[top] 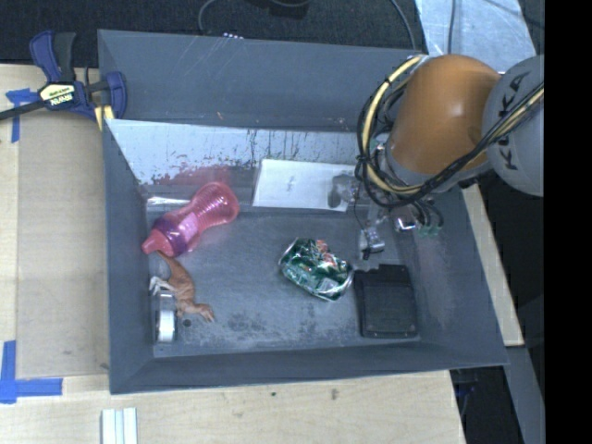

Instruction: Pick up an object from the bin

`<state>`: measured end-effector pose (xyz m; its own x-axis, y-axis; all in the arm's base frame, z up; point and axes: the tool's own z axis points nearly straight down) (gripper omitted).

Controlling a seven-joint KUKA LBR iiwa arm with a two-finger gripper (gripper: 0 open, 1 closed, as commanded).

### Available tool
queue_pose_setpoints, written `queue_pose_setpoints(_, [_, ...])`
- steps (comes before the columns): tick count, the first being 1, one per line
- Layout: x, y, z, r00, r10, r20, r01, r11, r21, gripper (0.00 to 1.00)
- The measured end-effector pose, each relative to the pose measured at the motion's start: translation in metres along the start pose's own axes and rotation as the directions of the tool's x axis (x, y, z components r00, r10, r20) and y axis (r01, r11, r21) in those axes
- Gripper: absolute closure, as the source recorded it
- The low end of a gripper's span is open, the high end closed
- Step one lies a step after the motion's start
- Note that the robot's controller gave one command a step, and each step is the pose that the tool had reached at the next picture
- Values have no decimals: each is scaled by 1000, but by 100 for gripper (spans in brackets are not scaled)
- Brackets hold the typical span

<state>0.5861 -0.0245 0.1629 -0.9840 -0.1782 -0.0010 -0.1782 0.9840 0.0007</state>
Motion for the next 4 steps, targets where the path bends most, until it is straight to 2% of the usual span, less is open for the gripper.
queue_pose_setpoints(1, [15,3,36,1000,7,2,-7,1000,0,0])
queue_pose_setpoints(2, [29,2,34,998,63,5,-63,998,0,0])
queue_pose_setpoints(3, [22,1,57,1000,13,10,-13,1000,4,0])
queue_pose_setpoints(4, [11,-4,76,999,-25,24,25,1000,15,100])
